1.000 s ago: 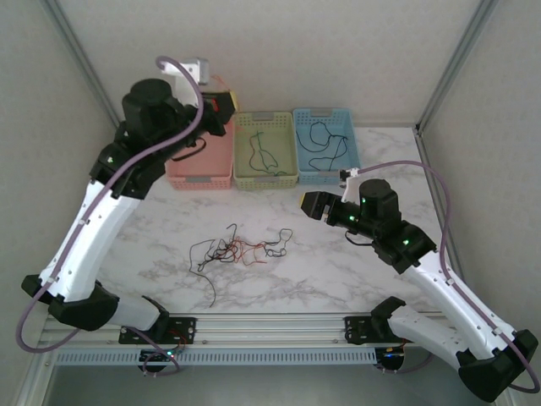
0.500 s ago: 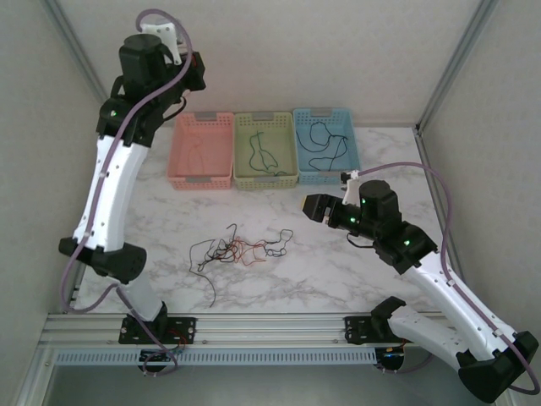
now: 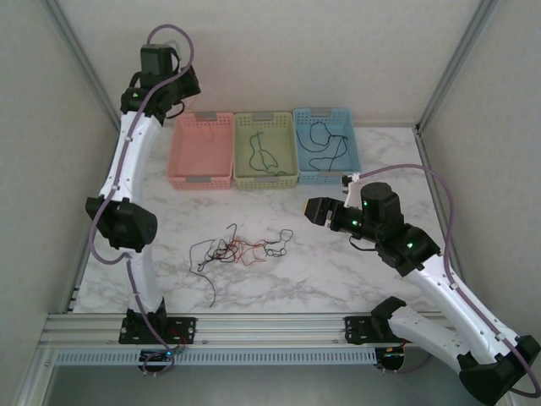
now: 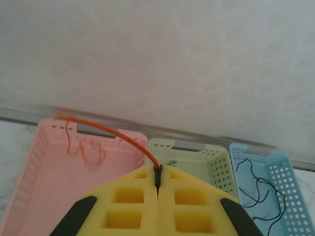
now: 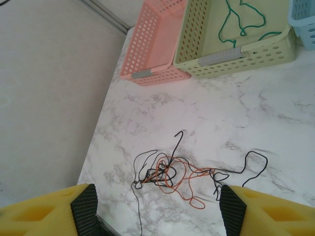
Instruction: Untangle the cables
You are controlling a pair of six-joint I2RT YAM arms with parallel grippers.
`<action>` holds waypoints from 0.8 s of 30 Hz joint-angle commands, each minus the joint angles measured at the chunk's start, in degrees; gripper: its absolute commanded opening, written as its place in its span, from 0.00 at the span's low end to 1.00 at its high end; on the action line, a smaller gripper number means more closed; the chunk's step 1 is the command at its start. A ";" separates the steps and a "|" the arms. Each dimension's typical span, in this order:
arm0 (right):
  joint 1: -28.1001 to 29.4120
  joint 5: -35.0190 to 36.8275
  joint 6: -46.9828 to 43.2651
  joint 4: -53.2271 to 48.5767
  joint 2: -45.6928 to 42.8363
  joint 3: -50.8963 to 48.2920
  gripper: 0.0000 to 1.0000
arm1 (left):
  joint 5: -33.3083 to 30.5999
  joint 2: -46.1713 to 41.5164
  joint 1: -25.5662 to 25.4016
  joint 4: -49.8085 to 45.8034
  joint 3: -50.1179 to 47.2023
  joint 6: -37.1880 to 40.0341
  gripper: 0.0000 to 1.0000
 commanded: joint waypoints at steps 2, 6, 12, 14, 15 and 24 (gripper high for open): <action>-0.46 0.21 0.27 0.88 -0.39 -0.37 0.69 | 3.28 1.06 -0.21 1.71 -6.33 -2.50 0.06; -0.45 0.11 0.44 0.79 0.23 -0.61 0.69 | 4.83 -0.60 -0.32 3.71 -13.63 -3.57 0.19; -0.47 -0.09 1.43 1.85 0.86 -1.86 0.69 | 6.01 -5.95 -0.95 5.71 -23.50 -3.94 0.54; -0.46 -0.63 1.55 1.94 1.37 -1.77 0.69 | 6.63 -7.69 -0.99 4.41 -23.33 -4.00 0.58; -0.46 -0.53 1.57 1.97 1.45 -1.78 0.69 | 6.81 -8.94 -1.05 4.62 -23.80 -4.25 0.60; -0.42 2.01 2.32 2.16 4.42 -4.63 0.68 | 10.05 -31.69 -3.92 10.59 -41.67 -6.58 0.65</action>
